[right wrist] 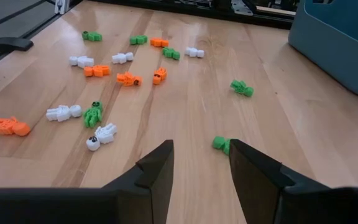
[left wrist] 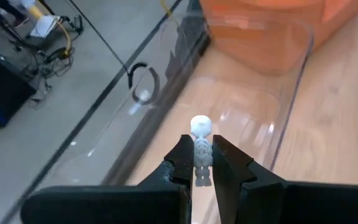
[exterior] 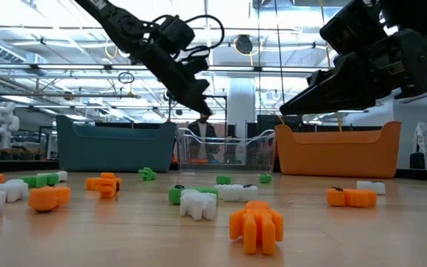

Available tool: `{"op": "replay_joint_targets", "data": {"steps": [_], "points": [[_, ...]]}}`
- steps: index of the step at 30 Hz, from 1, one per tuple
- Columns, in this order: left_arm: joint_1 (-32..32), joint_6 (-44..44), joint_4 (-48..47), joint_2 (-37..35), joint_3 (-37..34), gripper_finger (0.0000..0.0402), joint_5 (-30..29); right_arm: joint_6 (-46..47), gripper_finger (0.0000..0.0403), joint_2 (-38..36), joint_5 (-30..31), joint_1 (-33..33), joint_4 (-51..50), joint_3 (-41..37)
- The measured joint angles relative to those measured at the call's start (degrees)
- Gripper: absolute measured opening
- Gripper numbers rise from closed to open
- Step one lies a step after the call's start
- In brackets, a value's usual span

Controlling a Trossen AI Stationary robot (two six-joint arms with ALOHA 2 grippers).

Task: Sort Halloween decoration
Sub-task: Put the white skeleton toy into the transparent bin, then put the green skeleton toy into the blue bin

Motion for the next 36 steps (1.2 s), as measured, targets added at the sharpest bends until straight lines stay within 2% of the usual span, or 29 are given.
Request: {"op": "replay_joint_targets", "data": {"steps": [3,10,22,25,30,36], "points": [[0.0,-1.2,2.5,2.9,0.1,0.0031,-0.2,-0.2,0.0139,0.0,0.1,0.0,0.1,0.0],[-0.2,-2.3,2.7,8.9,2.3,0.0037,-8.3,-0.4,0.0139,0.0,0.2,0.0,0.1,0.0],[-0.5,-5.4,3.2,10.0,2.8,0.0126,-9.6,-0.8,0.0139,0.0,0.3,0.0,0.0,0.0],[-1.1,-9.6,3.0,9.5,2.8,0.0133,-9.7,-0.8,0.0139,0.0,0.3,0.0,0.0,0.0],[-4.3,-11.1,-0.5,5.4,2.8,0.0134,-10.3,-0.8,0.0139,0.0,0.3,0.0,-0.2,0.0],[-13.7,-14.8,-13.8,-3.1,2.8,0.0134,-10.7,-0.6,0.0139,0.0,0.3,0.0,-0.4,0.0]]}}
